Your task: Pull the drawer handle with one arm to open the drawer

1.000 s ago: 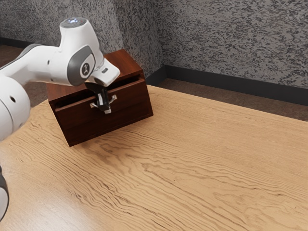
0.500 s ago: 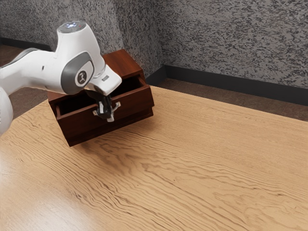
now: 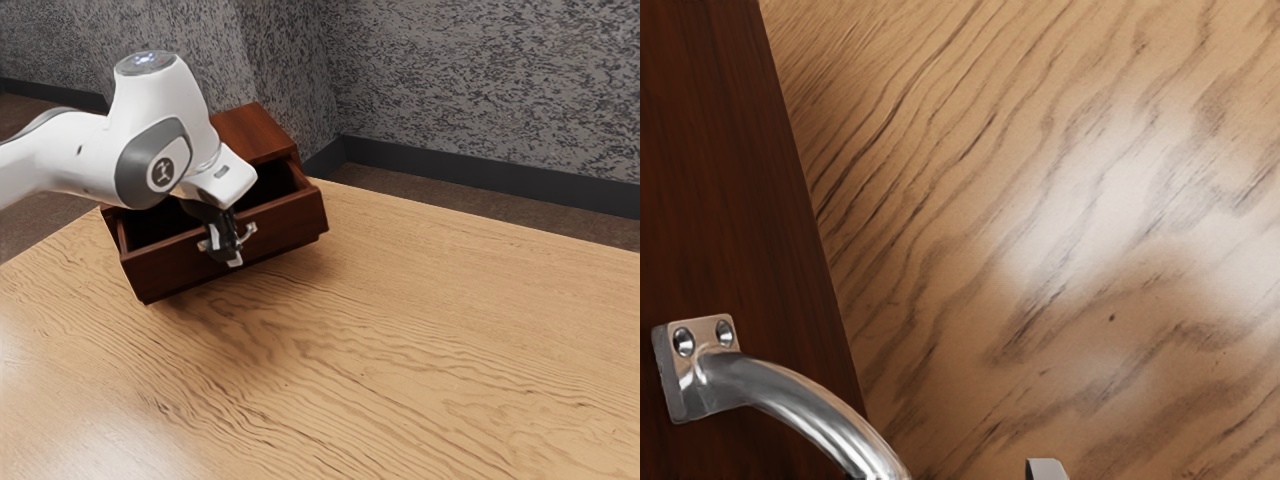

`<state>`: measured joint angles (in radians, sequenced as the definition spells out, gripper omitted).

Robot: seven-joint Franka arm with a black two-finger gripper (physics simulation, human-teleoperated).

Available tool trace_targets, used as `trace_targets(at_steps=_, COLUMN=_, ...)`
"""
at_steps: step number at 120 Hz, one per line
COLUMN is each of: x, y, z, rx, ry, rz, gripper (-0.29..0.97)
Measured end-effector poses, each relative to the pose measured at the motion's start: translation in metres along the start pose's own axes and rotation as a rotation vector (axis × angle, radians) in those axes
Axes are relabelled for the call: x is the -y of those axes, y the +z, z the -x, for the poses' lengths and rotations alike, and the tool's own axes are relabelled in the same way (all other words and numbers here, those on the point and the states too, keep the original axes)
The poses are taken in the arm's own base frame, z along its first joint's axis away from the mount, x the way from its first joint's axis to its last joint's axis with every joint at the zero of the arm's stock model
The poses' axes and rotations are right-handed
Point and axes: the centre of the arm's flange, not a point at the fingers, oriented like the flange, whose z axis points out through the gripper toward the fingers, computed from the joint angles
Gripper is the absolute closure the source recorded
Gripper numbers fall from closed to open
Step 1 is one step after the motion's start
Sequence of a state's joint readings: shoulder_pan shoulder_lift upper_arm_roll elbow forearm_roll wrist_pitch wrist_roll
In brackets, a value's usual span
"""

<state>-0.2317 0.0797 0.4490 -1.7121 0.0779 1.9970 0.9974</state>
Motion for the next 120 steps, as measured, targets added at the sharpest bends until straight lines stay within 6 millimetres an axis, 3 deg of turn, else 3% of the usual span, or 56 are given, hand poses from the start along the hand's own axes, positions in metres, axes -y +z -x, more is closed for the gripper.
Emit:
trace_targets(at_steps=47, x=-0.031, y=-0.009, z=-0.005, rx=-0.013, ry=-0.008, rz=0.017, gripper=0.59)
trace_targets(at_steps=120, x=-0.047, y=-0.015, z=-0.01, rx=0.001, ry=-0.037, rz=0.0, gripper=0.57)
